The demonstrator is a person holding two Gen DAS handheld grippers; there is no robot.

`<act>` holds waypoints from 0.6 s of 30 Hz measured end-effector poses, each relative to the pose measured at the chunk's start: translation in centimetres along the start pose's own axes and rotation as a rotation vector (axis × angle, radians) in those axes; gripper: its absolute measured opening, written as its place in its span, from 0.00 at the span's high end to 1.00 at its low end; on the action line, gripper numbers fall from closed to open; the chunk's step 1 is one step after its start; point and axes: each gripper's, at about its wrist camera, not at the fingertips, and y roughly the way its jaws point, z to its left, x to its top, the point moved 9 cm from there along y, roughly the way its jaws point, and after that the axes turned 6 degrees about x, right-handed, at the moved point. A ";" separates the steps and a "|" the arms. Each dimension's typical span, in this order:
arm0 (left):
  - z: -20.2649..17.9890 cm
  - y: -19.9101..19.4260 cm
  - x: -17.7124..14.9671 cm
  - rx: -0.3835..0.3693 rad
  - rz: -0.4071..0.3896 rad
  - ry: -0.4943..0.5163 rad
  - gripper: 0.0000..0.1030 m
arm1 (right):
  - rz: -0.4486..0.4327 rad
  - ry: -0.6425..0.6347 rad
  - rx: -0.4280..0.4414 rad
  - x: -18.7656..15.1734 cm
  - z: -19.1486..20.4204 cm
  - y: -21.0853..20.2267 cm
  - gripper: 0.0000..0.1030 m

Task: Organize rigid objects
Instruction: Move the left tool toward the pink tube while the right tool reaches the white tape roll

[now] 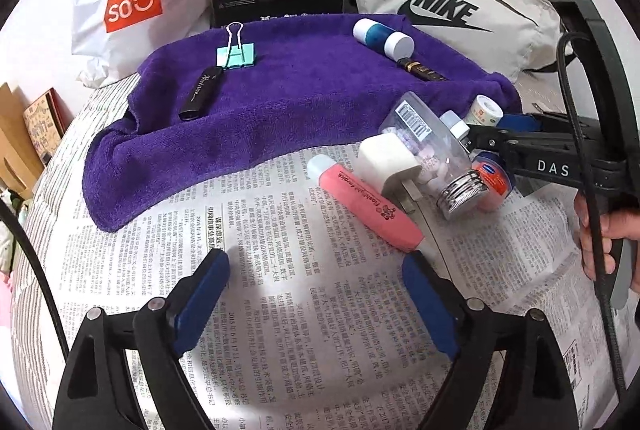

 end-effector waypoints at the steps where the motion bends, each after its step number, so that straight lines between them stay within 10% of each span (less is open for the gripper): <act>1: 0.0 0.0 0.0 0.000 0.000 0.000 0.14 | 0.000 0.000 0.001 0.0 0.0 0.0 0.47; 18: 0.0 0.1 0.0 0.005 0.004 0.003 0.10 | 0.001 -0.003 -0.001 0.0 0.0 0.1 0.47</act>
